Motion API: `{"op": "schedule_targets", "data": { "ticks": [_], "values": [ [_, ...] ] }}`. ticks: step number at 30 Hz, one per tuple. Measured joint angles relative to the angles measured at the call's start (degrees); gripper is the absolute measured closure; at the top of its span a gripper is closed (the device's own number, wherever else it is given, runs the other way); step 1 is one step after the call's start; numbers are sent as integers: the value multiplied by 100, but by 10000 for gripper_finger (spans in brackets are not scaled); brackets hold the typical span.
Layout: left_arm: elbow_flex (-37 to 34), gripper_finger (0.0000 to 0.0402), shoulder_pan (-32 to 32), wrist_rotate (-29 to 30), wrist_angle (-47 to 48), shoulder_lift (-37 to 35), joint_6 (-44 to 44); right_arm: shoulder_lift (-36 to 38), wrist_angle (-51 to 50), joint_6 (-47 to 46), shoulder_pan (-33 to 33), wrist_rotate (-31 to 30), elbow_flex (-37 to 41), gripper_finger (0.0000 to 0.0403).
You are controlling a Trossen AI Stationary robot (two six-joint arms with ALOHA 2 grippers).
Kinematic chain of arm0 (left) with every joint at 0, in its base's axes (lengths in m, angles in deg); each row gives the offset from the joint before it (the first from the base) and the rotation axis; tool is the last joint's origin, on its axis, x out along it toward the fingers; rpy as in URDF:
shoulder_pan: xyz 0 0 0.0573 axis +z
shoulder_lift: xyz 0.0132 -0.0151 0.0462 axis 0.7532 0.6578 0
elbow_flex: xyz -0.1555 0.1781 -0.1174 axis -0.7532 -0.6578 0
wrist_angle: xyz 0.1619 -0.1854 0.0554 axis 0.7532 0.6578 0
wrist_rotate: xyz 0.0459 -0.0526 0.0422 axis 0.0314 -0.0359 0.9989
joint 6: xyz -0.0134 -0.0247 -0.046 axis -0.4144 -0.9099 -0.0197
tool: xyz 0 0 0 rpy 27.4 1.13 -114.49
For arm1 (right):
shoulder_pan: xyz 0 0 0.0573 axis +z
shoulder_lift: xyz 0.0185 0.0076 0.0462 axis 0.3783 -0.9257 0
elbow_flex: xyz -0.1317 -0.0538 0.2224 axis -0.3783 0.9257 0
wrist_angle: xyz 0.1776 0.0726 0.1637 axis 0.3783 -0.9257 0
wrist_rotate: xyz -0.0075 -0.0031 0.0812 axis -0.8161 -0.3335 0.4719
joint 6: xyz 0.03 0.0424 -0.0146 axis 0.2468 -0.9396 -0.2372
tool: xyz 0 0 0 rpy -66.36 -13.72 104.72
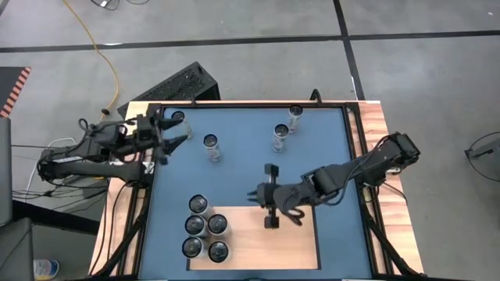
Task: Place canned beverage on shelf
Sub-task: Put the white yellow soda can on the shelf aligned with the other white yellow soda cans
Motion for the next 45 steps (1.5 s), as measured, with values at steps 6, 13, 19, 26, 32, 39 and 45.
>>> {"op": "schedule_targets", "data": {
  "ticks": [6,13,19,26,32,39,45],
  "values": [
    [2,110,681,931,215,597,824,121,-183,-1,-245,-17,-10,246],
    [82,110,2487,680,314,1480,936,73,-320,-39,-362,-11,-8,150],
    [750,110,4104,-849,1087,2022,689,71,-590,-216,-295,9,-8,138],
    [909,110,4916,-1671,1677,2778,890,71,-613,-255,-260,10,-8,137],
    [907,110,4927,-1674,1777,3207,1061,71,-616,-455,-220,11,-8,137],
    [907,110,4861,-1515,2332,3182,1256,71,-645,-465,-149,28,-8,137],
    [904,110,4862,-1610,2703,3098,1207,71,-639,-465,-158,28,-8,137]
  ]
}}
